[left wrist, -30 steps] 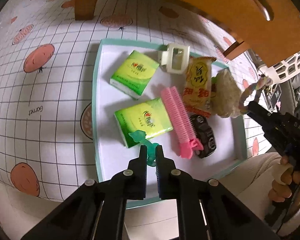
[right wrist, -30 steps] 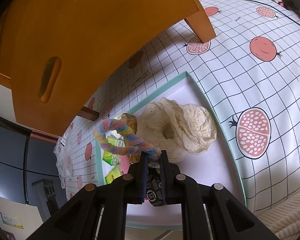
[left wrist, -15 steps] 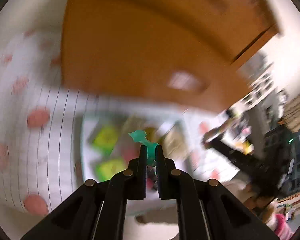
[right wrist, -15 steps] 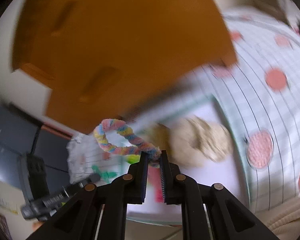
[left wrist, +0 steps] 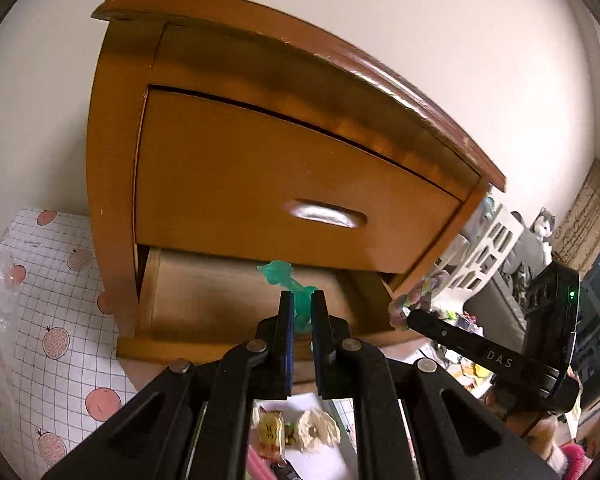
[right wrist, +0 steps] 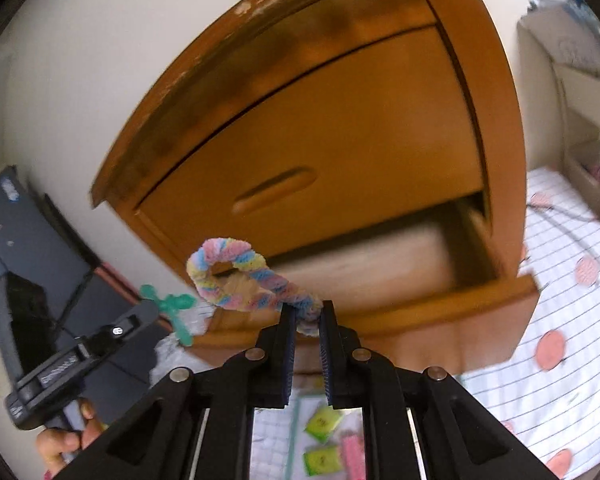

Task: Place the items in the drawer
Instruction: 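Carry the ring and figure into the open drawer and open both tools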

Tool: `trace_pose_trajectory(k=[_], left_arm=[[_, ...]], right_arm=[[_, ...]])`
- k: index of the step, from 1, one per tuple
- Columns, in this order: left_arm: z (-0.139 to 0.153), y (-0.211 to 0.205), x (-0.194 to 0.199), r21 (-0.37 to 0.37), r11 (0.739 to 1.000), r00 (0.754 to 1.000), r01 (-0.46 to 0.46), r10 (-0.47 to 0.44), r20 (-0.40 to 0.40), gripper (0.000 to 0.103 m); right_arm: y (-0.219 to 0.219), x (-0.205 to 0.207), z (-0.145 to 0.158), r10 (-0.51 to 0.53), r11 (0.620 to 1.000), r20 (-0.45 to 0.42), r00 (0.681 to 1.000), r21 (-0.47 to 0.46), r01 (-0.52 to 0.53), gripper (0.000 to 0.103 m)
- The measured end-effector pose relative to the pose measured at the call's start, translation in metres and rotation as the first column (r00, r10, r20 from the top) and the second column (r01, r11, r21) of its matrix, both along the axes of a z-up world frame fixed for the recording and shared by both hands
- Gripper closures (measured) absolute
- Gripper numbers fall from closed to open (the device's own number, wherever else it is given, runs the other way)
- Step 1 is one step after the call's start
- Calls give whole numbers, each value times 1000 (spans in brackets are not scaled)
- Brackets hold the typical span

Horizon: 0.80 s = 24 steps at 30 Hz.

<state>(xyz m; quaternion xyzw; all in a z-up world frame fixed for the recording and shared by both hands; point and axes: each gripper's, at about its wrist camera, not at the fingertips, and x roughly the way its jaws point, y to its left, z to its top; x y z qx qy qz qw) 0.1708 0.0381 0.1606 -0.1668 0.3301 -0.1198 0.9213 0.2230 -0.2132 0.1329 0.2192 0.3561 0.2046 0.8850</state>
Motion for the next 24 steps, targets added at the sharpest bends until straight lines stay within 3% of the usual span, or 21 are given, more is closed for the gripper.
trace_pose_trajectory(k=[7,12,15,17,21,22,24], left_arm=[[-22,-9,21,38,999,999,-36,38,-38,95],[-28,-9,22,57,998,998,-30,33,-49,94],[-28,-9,21,52,998,998,-40,42,-42,80],[-29,-8,21,49,998,998,-46,48,-40,70],[-33,-8,20,60,996,997,-59,62,-48,56],[-34,-7,20,63,996,997,-63,66,-49,48],[-35,-6,21,69,995,995,-78,81,-50,39]], right_arm=[[-3,32,-13,-59,997,-100,993,-57,54,90],[-6,36,-17,-55,996,-109,993,-81,47,88],[-4,38,-17,-60,993,-111,992,-103,49,80],[-4,35,-15,-68,993,-115,991,-104,56,66],[-5,34,-15,-73,991,-113,991,-120,59,65],[-5,34,-15,-74,990,-111,991,-127,59,64],[-4,33,-14,-75,989,-108,991,-139,60,58]])
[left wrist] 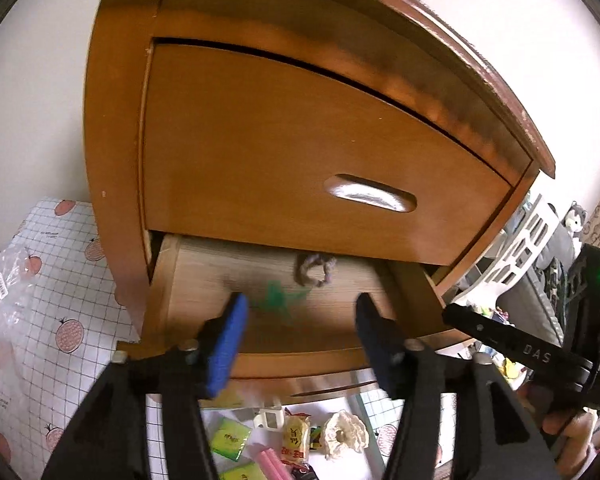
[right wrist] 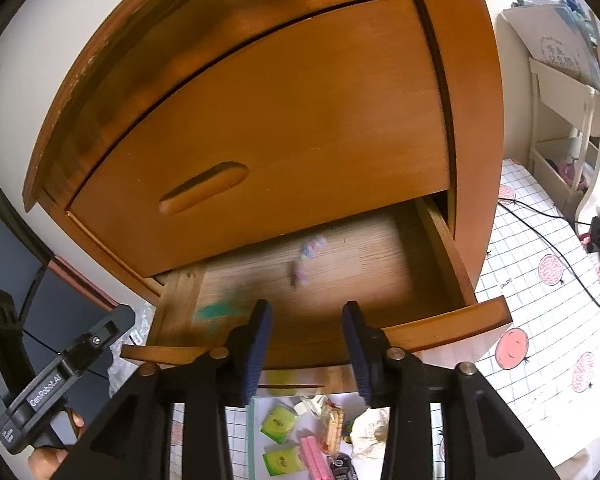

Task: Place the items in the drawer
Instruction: 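Carry the ring and figure into the open drawer and open both tools, then withdraw both tools from the drawer back over the tray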

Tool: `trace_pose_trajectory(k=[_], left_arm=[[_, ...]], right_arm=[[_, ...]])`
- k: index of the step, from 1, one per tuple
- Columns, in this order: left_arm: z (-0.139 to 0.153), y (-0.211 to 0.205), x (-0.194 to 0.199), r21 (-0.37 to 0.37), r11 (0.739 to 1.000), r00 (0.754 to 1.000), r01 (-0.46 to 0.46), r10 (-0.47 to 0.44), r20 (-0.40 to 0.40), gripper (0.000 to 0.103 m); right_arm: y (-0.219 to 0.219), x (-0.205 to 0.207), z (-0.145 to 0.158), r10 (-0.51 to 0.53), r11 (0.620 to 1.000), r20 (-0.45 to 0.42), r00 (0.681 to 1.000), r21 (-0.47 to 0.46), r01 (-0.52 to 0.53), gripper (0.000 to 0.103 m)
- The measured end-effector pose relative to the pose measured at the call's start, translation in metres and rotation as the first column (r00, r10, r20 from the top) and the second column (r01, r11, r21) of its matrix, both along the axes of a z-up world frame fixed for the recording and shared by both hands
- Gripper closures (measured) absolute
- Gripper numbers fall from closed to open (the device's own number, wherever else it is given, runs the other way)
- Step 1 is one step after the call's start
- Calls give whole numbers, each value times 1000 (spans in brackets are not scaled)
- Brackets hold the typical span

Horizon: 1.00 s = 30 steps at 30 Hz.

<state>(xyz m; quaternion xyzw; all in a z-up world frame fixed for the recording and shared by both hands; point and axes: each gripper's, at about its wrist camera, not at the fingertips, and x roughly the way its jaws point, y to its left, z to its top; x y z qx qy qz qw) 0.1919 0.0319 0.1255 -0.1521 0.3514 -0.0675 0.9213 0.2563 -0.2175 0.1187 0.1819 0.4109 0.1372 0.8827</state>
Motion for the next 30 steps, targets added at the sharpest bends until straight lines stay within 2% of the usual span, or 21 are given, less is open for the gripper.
trace_pose_trajectory(k=[5,7,9,11,14,20,23,30], left_arm=[[-4,5,1,20,999,999,-34,34,-12,31],[-6,7,1,37,998,999,-49,50,-9,20],[-7,9,-1,44,997,998,-62,62,2,17],[-8,10,-3,57,995,997,-79,78,17,8],[-7,13,-8,79,991,993,-111,107,54,1],[-4,14,-18,96,986,984,-139,127,124,0],[0,13,-29,95,982,972,-162,143,187,0],[6,-2,-54,165,963,947,-215,165,276,0]], right_arm=[[2,-4,1,3,999,20,1000,-33,-3,34],[4,-5,1,9,998,31,999,-56,-8,28],[6,-6,1,17,998,42,999,-69,-14,22],[8,-8,1,21,997,56,998,-78,-16,9],[10,-11,2,28,995,80,996,-94,-21,0],[13,-16,4,16,992,123,992,-126,0,0],[14,-21,6,11,988,154,988,-153,13,0],[16,-41,8,2,980,208,978,-196,40,0]])
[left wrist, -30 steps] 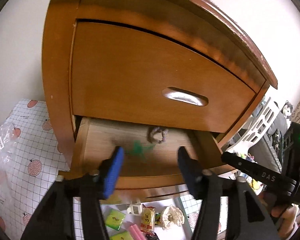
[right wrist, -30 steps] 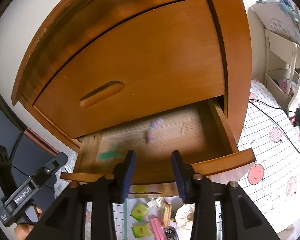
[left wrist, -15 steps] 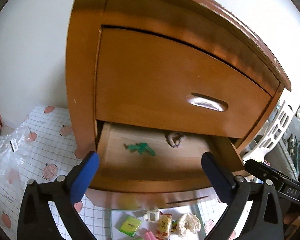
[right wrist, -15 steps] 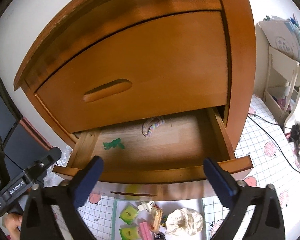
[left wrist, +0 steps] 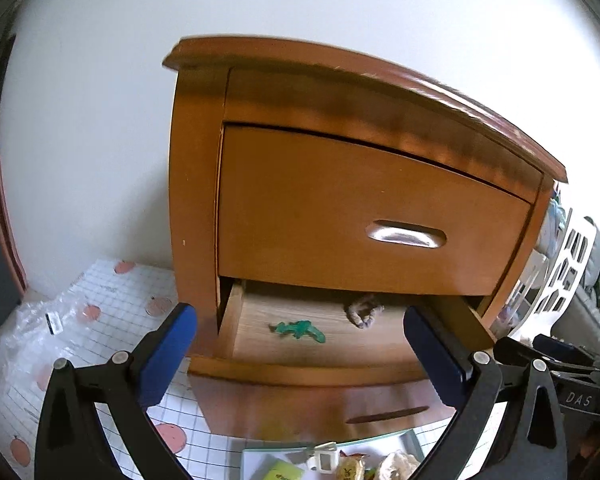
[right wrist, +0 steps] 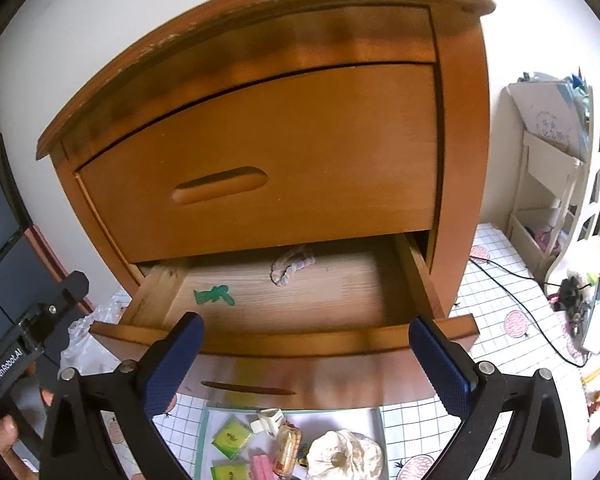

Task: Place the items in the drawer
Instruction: 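Withdraw both tools from the drawer back over the tray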

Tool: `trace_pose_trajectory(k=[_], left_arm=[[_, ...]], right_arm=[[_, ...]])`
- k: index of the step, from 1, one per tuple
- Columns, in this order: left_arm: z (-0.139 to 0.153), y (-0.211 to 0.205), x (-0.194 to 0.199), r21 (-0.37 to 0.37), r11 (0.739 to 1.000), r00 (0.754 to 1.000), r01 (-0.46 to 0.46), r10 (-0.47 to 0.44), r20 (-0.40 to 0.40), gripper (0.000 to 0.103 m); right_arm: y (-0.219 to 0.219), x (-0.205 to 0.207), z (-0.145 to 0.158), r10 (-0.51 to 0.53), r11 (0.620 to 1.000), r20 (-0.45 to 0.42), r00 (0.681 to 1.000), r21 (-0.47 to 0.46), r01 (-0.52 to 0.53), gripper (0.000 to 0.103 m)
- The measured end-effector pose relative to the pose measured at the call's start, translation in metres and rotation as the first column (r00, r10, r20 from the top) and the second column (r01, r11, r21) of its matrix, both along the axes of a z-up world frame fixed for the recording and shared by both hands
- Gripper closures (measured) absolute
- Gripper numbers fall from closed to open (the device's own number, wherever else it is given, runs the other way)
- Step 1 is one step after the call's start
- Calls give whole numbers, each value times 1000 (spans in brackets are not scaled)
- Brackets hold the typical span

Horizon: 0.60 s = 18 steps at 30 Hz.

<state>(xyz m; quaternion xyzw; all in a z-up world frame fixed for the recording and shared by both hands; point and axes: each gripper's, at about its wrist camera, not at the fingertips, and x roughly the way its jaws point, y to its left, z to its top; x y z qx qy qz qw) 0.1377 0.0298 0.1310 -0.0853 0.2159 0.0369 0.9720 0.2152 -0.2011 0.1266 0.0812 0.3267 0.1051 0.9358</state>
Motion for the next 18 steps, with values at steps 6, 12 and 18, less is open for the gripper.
trace_pose_trajectory(k=[6,12,18], left_arm=[[-11,-15,-25,-6,999,999,41,-41,-6,0],[-43,-28,-35,-51,994,988,98,-104,-117,0],[-85,-28,-35,-111,989,964,94,-118,-238,0]], right_arm=[[7,-31,-10,-12,999,19,1000,-50,13,0],[17,-55,-46,24,994,-44,999,-101,-28,0],[23,-65,-94,42,992,-169,985,-114,-62,0]])
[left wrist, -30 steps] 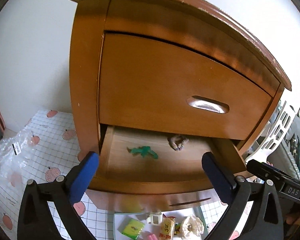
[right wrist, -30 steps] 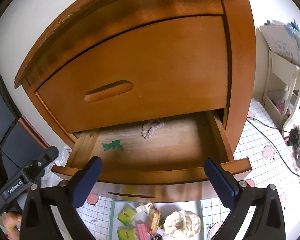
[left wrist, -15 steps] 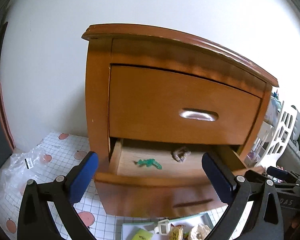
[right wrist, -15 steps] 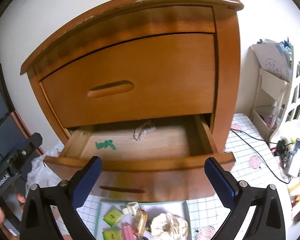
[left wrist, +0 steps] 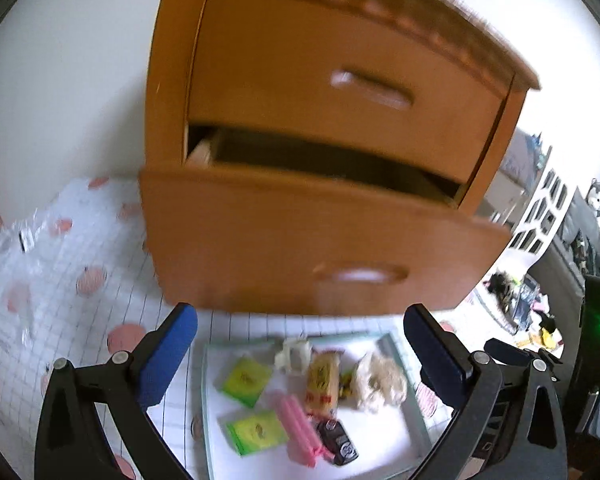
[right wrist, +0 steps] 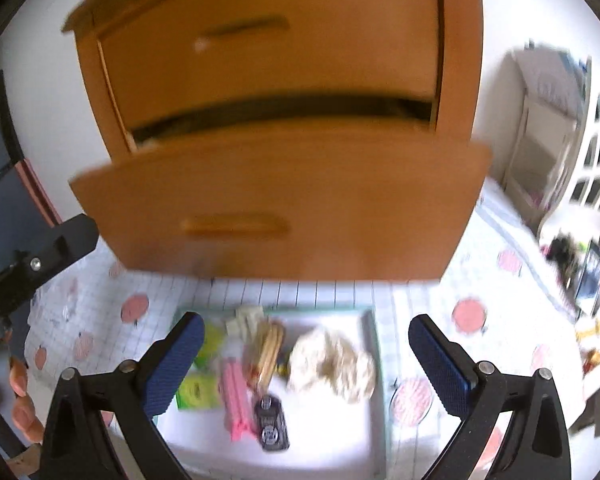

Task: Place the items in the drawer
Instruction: 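Withdraw both tools from the drawer back over the tray, then grasp the black toy car with the right tool while the left grasps the green tissue pack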

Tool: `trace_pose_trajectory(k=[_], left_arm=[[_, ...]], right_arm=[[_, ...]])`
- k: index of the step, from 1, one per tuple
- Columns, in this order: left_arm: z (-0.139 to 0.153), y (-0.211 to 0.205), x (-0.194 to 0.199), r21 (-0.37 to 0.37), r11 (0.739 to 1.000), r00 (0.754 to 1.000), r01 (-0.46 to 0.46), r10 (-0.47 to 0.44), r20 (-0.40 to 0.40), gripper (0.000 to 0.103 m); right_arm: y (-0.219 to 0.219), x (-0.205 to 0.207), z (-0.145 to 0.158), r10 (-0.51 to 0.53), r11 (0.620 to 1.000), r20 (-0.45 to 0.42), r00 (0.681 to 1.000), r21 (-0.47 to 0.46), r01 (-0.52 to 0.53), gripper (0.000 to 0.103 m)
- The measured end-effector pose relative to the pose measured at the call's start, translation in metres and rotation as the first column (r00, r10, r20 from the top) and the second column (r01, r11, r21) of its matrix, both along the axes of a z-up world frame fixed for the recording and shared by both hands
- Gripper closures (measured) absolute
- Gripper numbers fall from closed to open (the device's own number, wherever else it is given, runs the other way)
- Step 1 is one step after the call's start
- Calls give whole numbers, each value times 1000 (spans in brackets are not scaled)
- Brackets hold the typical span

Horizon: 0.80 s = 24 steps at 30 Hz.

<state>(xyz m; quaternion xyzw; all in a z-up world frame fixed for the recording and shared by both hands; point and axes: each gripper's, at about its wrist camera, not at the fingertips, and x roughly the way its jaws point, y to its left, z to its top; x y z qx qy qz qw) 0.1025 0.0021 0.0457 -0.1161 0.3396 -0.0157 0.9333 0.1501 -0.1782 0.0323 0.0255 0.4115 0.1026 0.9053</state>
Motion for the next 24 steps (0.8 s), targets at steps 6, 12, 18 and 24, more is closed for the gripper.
trace_pose_trajectory(k=[6,12,18,24], left_arm=[[-39,10,4,32,998,991,-59,62,-120,0],[-78,19,5,38,996,974,-84,90,-206,0],[-117,16,11,18,1000,936,-15,21,-350,0],[-147,10,11,43,998,892,34,-11,-451,0]], right_arm=[[-8,5,-41,-36,999,-136,990,7,37,0],[-14,11,-83,-61,997,-288,956,22,70,0],[-10,11,-119,-46,999,-419,907,5,54,0],[0,13,-136,0,1000,-475,880,11,7,2]])
